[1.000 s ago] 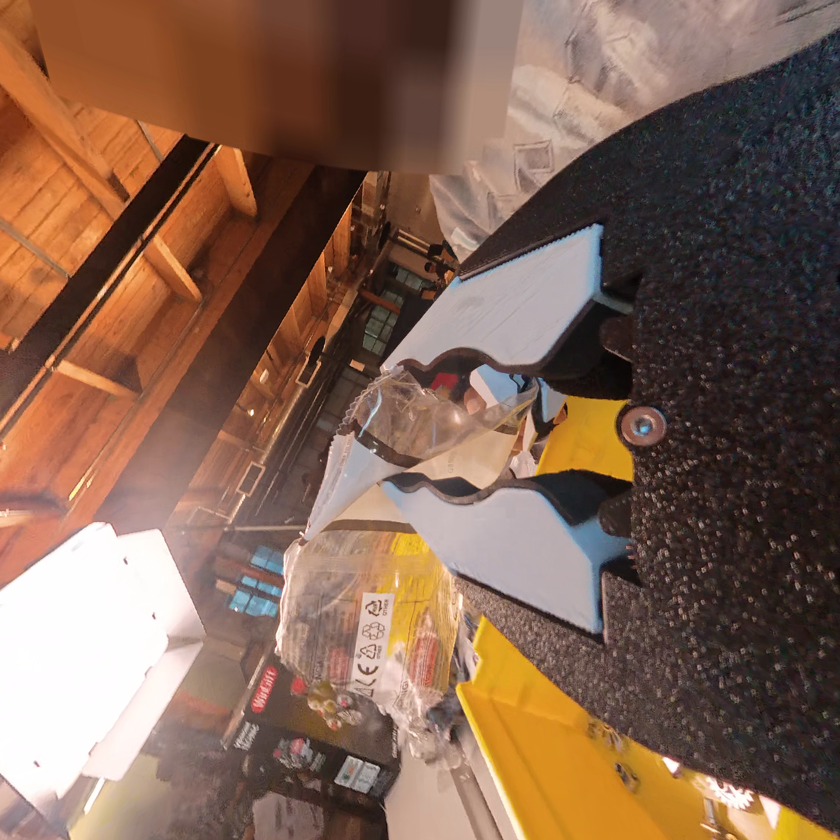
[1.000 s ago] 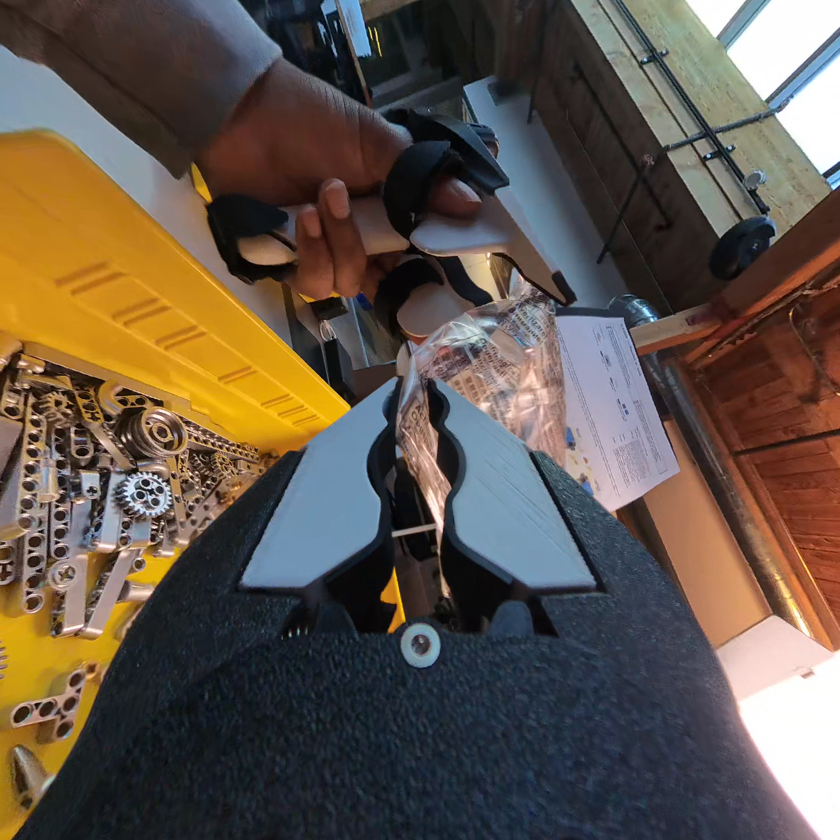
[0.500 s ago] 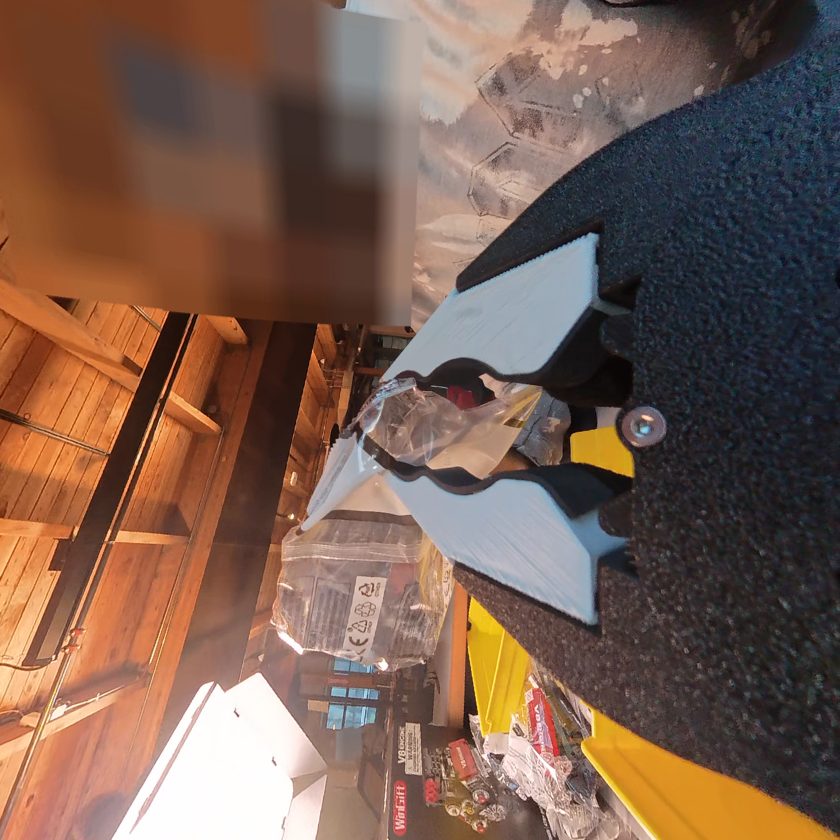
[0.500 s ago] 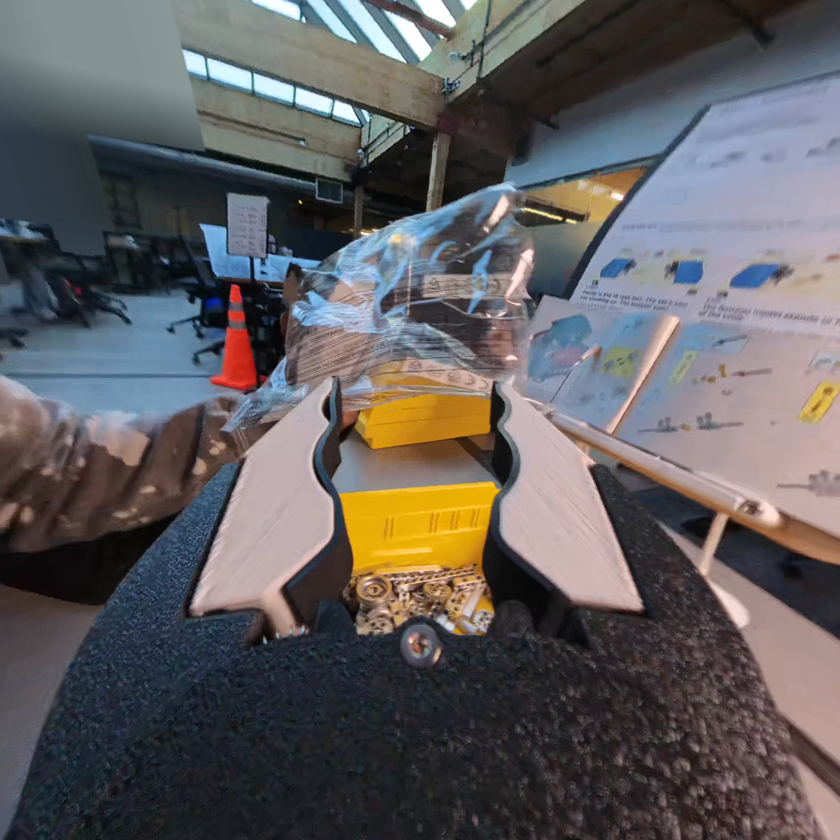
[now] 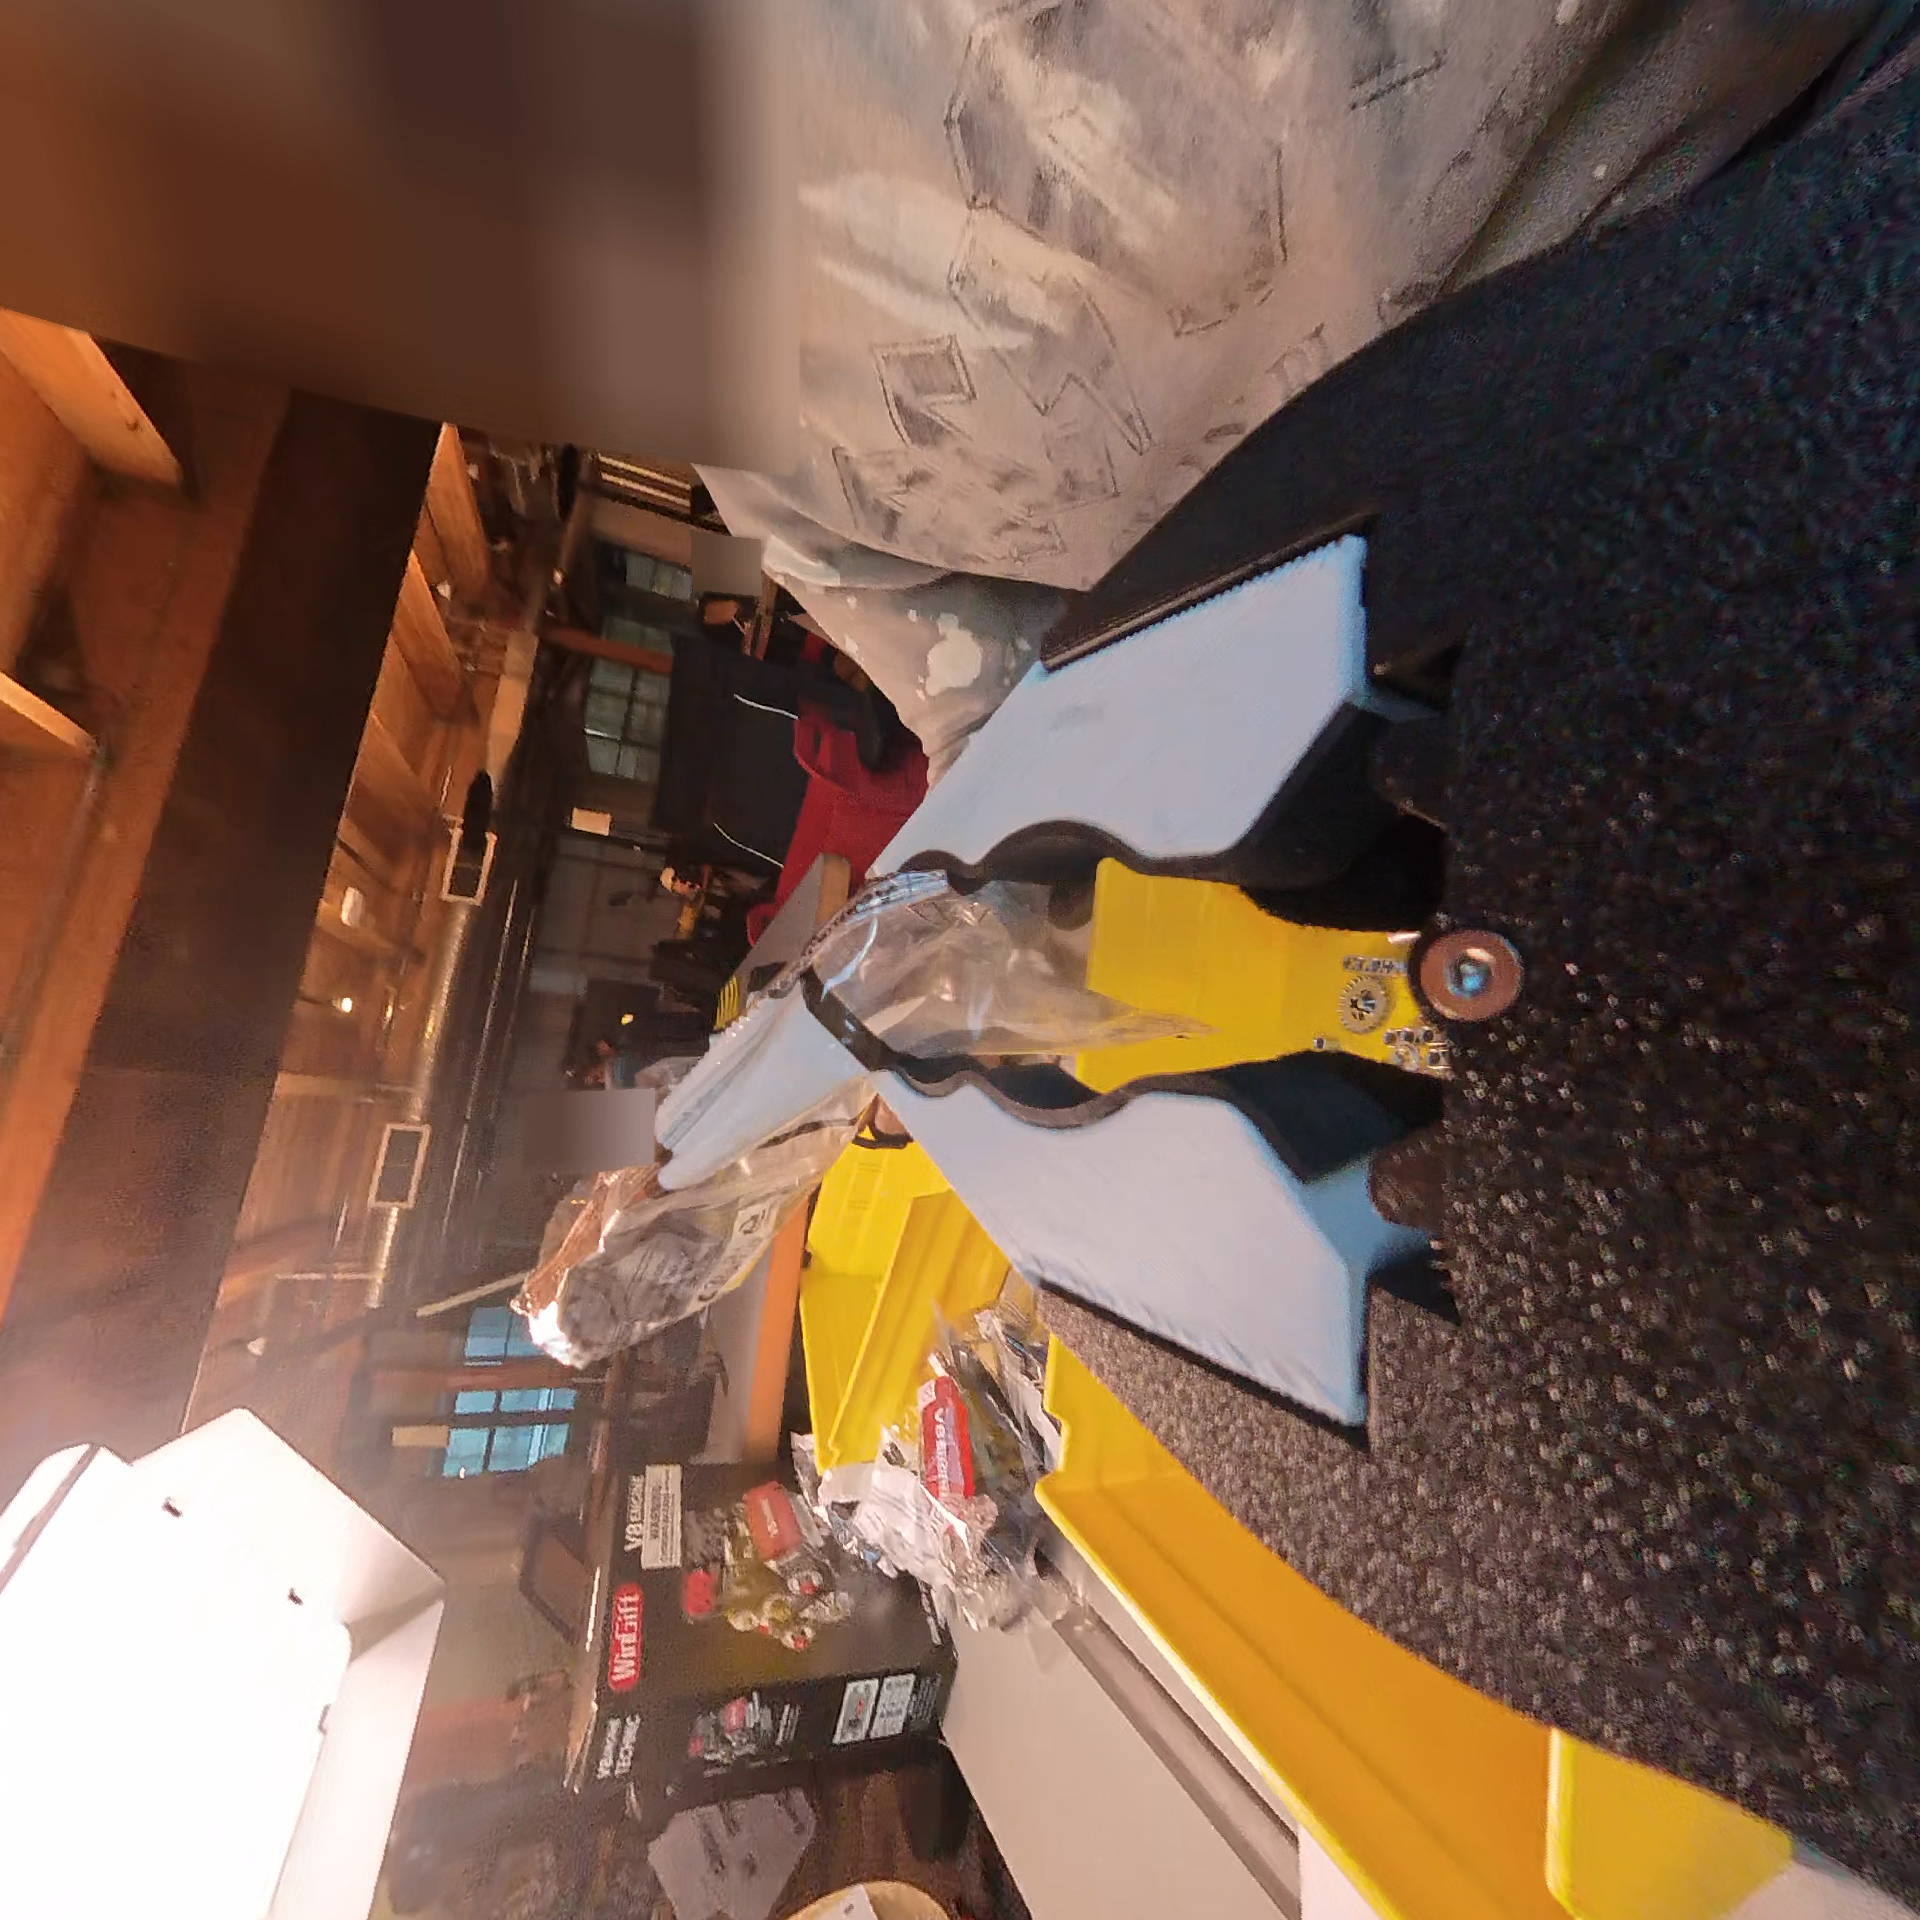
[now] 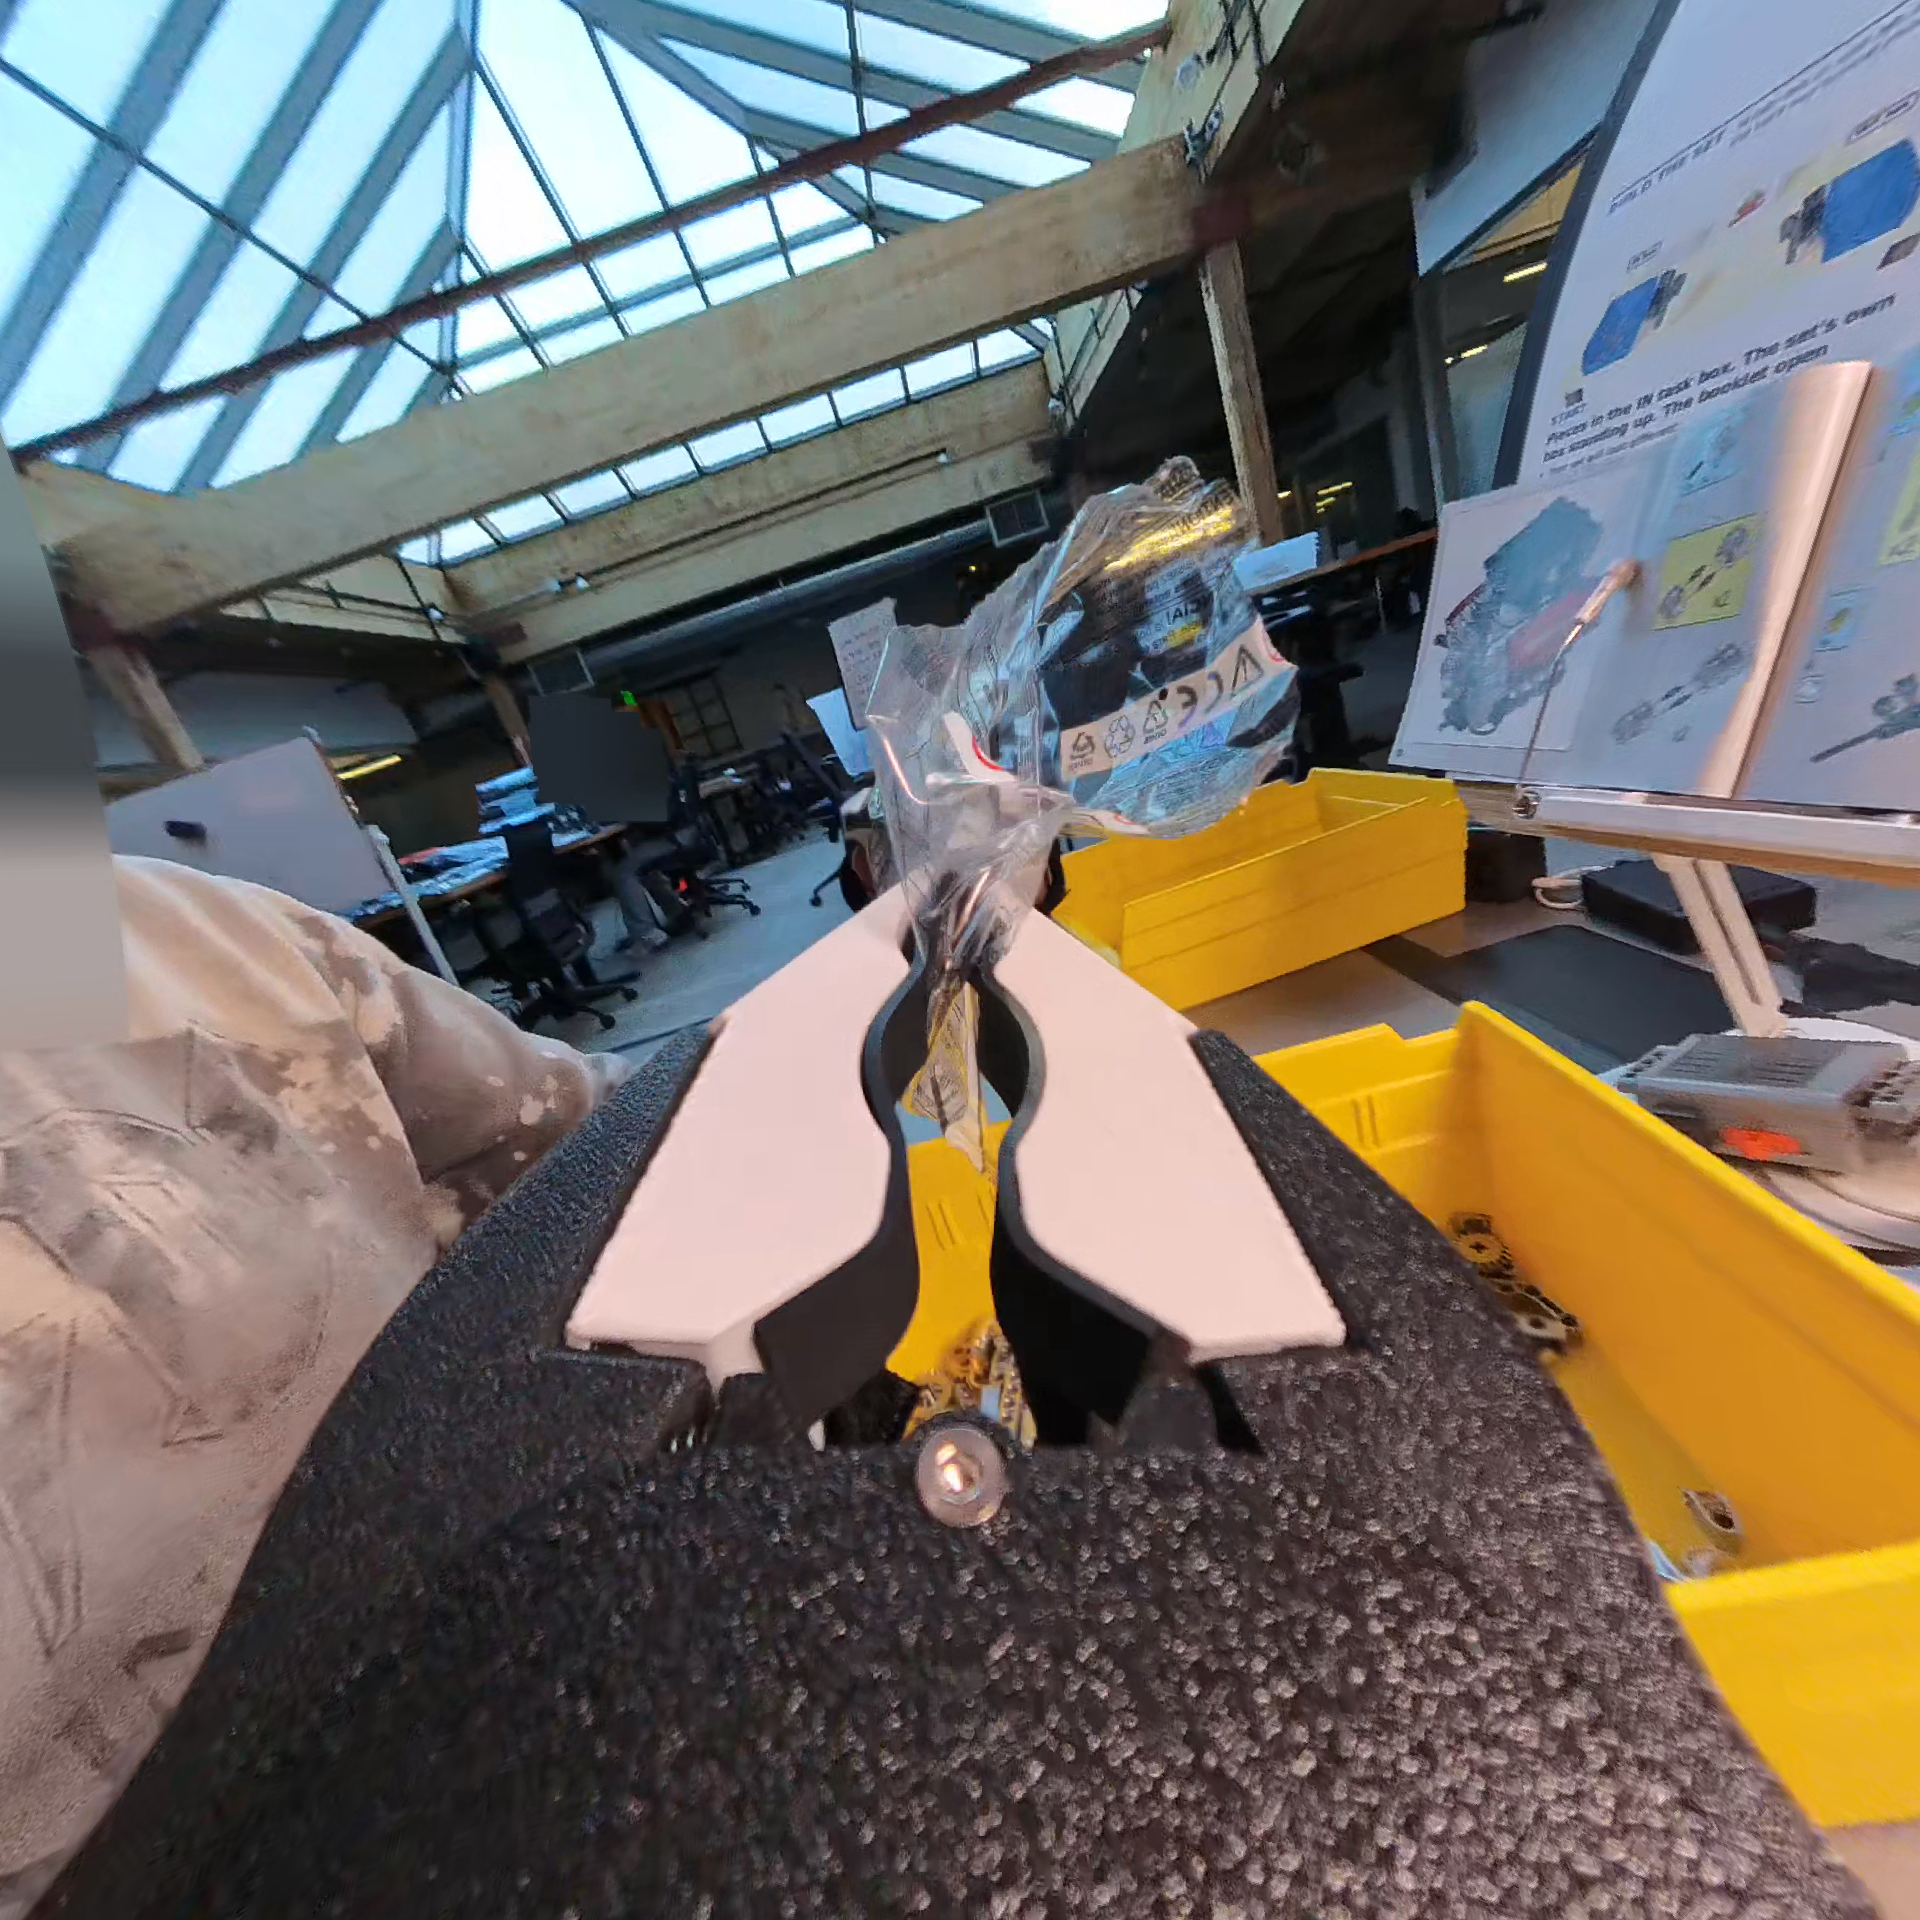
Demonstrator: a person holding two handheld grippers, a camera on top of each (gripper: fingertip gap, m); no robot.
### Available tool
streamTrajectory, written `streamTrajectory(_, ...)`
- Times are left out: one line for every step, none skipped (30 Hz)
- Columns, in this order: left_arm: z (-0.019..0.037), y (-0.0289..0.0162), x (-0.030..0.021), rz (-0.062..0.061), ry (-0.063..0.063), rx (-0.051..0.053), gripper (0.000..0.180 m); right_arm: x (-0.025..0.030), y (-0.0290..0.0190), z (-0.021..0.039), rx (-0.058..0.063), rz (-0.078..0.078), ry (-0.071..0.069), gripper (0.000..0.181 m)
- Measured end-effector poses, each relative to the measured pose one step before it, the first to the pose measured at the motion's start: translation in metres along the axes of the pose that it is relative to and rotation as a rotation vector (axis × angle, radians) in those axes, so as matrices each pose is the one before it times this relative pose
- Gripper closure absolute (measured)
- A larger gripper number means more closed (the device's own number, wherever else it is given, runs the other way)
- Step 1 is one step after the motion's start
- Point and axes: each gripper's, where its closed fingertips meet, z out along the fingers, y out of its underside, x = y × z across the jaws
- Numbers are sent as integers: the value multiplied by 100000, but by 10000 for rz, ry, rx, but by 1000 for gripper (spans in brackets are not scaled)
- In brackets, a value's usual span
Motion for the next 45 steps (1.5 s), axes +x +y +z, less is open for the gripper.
streamTrajectory(104,105,-314,-2,-206,-121,153,121,-148,-215,-74,-130,93,181)
streamTrajectory(6,171,-497,-23,-304,-145,153,186,-130,-231,-63,-54,90,181)
streamTrajectory(-85,84,-433,-62,-250,-59,151,278,-9,-246,-98,-29,122,181)
streamTrajectory(-84,2,-196,-131,-96,-3,151,333,31,-225,-85,-28,159,181)
streamTrajectory(14,44,-199,-128,-119,-63,151,207,-49,-170,11,-16,77,181)
streamTrajectory(105,106,-344,-8,-261,-144,150,211,-148,-156,81,11,83,181)
streamTrajectory(74,39,-292,90,-261,-96,149,278,-222,-180,128,-58,136,181)
streamTrajectory(4,-68,-258,55,-220,-17,149,111,-186,-170,91,-74,35,181)
streamTrajectory(-35,-52,-302,-68,-198,-19,150,41,-94,-117,27,-18,-9,181)
streamTrajectory(-2,43,-159,-120,-72,-78,152,93,51,-61,-65,-6,30,181)
streamTrajectory(17,-4,-196,-38,-113,-27,153,98,52,-34,-57,-42,55,181)
streamTrajectory(-15,-95,-490,38,-331,42,155,112,3,-14,-15,-37,74,181)
streamTrajectory(-35,-117,-335,12,-214,52,157,102,77,0,-58,-15,61,181)
streamTrajectory(-89,-167,-204,-9,-119,93,161,39,92,7,-71,1,8,181)
streamTrajectory(-151,-176,-359,-20,-210,95,166,18,52,-17,-53,-4,-1,181)
streamTrajectory(-199,-166,-270,24,-150,89,173,108,47,-42,-65,-26,59,181)
streamTrajectory(-164,-84,-139,53,-81,30,176,32,155,-12,-142,-84,17,181)
streamTrajectory(-122,-39,-128,30,-85,-17,177,-18,169,-5,-143,-108,3,181)
streamTrajectory(-158,-192,-91,12,-66,76,178,-7,135,-22,-119,-61,-7,181)
streamTrajectory(-236,-293,-56,-92,1,143,179,-126,-17,-82,-44,16,-105,181)
streamTrajectory(-236,-253,-1,-111,66,117,180,-65,-33,-91,-47,-11,-70,181)
streamTrajectory(-177,-118,-13,-32,44,71,180,-7,88,-39,-118,-169,32,181)
streamTrajectory(-68,-69,-88,57,-38,87,180,-117,114,26,-118,-307,40,181)
streamTrajectory(13,-88,25,68,27,127,180,-163,-160,12,66,-225,19,181)
streamTrajectory(18,-35,307,124,196,87,180,-185,-230,-75,89,-113,-57,181)
streamTrajectory(-16,35,515,336,267,1,180,-77,-125,-127,-4,-344,37,181)
streamTrajectory(3,100,421,432,133,-72,180,32,-7,-119,-100,-522,164,181)
streamTrajectory(22,-6,461,301,151,-56,180,-5,2,-111,-117,-440,131,181)
streamTrajectory(35,-149,523,314,148,21,180,-157,-127,-121,-26,-161,-51,181)
streamTrajectory(116,-171,537,320,126,9,180,-55,-157,-133,42,23,-63,181)
streamTrajectory(176,-149,502,347,68,-29,180,166,18,-132,29,86,26,180)
streamTrajectory(150,-179,335,386,-48,-31,180,192,320,-88,-81,101,-13,177)
streamTrajectory(99,-209,330,420,-42,-15,180,241,523,-74,-197,-12,37,173)
streamTrajectory(64,-148,341,521,-71,-86,180,401,660,-108,-299,-159,153,166)
streamTrajectory(57,-133,448,595,-33,-156,180,393,591,-144,-268,-232,172,157)
streamTrajectory(70,-155,632,505,98,-194,180,259,492,-145,-212,-260,122,150)
streamTrajectory(73,-244,493,336,79,-129,180,-38,463,-77,-200,-272,-11,144)
streamTrajectory(67,-246,496,181,152,-78,180,-514,227,49,-86,-210,-243,134)
streamTrajectory(77,-62,499,88,210,-124,180,-631,12,155,5,-93,-289,126)
streamTrajectory(81,52,514,44,256,-118,180,-322,5,249,-34,-53,-98,119)
streamTrajectory(63,112,464,-22,269,-89,180,-153,78,272,-75,-92,-4,111)
streamTrajectory(43,168,216,-34,146,-61,180,-450,57,218,-10,-60,-190,109)
streamTrajectory(32,193,102,-15,86,-32,180,-663,-37,153,59,-22,-331,113)
streamTrajectory(28,241,24,-12,41,-49,180,-573,-244,45,151,-102,-259,128)
streamTrajectory(6,262,-83,-27,-20,-94,180,-323,-419,-93,219,-223,-84,156)
